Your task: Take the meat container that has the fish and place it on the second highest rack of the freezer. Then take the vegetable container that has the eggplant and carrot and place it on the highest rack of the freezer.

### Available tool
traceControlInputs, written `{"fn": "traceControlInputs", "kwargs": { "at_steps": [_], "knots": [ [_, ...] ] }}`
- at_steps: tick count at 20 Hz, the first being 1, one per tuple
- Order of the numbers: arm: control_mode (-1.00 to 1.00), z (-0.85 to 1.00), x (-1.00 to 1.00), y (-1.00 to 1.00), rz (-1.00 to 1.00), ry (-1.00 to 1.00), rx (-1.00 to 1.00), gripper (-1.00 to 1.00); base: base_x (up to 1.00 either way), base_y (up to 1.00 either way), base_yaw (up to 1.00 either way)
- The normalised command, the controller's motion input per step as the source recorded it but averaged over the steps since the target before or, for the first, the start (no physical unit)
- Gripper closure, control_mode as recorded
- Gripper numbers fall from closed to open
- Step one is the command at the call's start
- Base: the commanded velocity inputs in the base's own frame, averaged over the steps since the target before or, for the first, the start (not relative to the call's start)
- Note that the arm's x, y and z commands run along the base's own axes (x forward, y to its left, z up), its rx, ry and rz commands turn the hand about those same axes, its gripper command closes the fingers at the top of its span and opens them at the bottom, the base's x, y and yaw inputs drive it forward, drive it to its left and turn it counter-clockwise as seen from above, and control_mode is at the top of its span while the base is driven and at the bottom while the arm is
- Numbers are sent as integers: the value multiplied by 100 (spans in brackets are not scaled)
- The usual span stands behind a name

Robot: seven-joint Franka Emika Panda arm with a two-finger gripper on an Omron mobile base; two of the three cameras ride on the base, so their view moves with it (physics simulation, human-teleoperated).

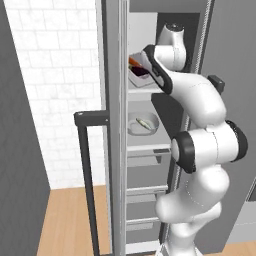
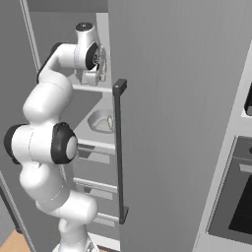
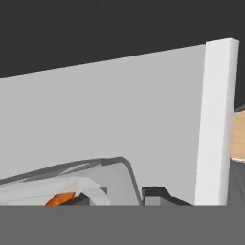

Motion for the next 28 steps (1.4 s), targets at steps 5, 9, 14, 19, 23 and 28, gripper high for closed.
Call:
{"fn": "traceControlInputs", "kwargs": {
  "at_steps": [5,9,14,19,23,28],
  "knots": [
    [-100,-2,54,0,-1,0,0,100,0,0,0],
    [-100,-9,48,0,-7,0,0,100,0,0,0],
    [-100,0,3,0,-1,1,0,100,0,0,0],
    [-100,0,11,0,-3,0,0,-100,0,0,0],
    [-100,0,1,0,0,0,0,-100,0,0,0],
    [-100,0,0,0,0,0,0,-100,0,0,0]
  ]
}}
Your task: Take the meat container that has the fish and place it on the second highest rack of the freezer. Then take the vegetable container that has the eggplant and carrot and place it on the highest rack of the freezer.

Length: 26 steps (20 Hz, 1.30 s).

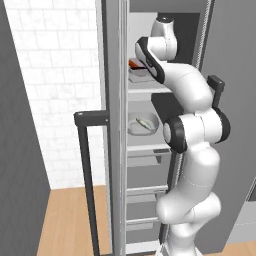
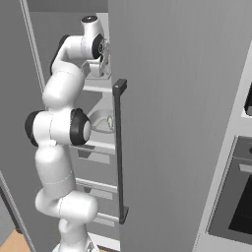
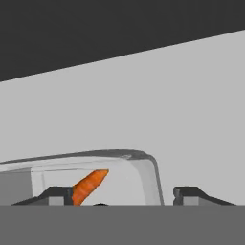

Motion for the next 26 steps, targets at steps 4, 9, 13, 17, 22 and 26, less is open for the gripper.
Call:
{"fn": "traceControlInputs", "kwargs": {
  "at_steps": [4,9,13,17,22,26],
  "knots": [
    [-100,0,0,0,0,0,0,-100,0,0,0],
    [-100,-12,-36,0,0,-28,3,-100,0,0,0],
    [-100,-53,-13,0,0,-32,4,-100,0,0,0],
    [-100,-16,-13,0,-1,-24,4,-100,0,0,0],
    [-100,58,-87,-2,-1,-7,0,-100,0,0,0],
    [-100,35,-100,-1,0,-2,0,-100,0,0,0]
  ]
}}
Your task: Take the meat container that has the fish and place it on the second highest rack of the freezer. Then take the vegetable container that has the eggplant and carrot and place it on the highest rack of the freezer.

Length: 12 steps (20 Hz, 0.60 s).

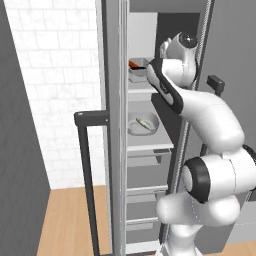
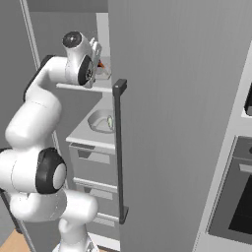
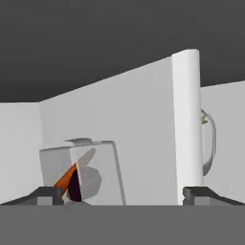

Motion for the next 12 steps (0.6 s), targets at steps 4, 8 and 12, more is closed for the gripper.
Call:
{"fn": "traceControlInputs", "kwargs": {
  "at_steps": [4,8,12],
  "knots": [
    [-100,22,-100,0,0,0,0,-100,0,0,0],
    [-100,16,-100,0,1,0,-3,-100,0,0,0],
    [-100,0,-100,0,6,3,-10,-100,0,0,0]
  ]
}}
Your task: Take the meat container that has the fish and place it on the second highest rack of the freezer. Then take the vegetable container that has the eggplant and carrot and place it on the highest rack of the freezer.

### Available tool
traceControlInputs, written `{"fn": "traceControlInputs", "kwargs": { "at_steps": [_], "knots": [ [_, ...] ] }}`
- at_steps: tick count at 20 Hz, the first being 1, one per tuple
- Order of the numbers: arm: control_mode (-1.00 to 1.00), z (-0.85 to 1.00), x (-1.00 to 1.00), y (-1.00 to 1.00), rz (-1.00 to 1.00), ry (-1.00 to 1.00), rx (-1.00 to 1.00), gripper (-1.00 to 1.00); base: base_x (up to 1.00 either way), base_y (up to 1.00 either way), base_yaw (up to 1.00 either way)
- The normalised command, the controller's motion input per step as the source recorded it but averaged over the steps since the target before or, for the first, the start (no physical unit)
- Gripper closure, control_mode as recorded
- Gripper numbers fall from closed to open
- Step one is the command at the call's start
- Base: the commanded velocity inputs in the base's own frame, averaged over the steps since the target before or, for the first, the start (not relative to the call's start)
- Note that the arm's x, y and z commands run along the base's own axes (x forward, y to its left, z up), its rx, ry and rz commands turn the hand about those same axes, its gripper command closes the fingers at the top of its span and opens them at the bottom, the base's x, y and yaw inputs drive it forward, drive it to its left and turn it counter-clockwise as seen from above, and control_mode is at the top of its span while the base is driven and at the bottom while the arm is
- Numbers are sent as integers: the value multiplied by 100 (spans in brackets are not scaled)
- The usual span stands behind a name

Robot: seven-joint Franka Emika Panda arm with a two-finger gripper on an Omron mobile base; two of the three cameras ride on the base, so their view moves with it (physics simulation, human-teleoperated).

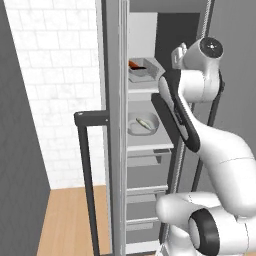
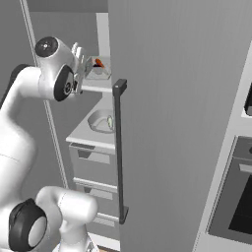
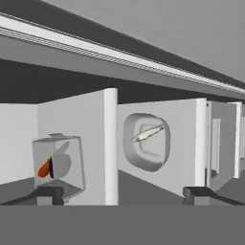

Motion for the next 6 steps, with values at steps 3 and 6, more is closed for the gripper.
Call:
{"fn": "traceControlInputs", "kwargs": {
  "at_steps": [3,6],
  "knots": [
    [-100,0,-100,0,8,4,-7,-100,0,0,0],
    [-100,0,-100,0,1,2,0,-100,0,0,0]
  ]
}}
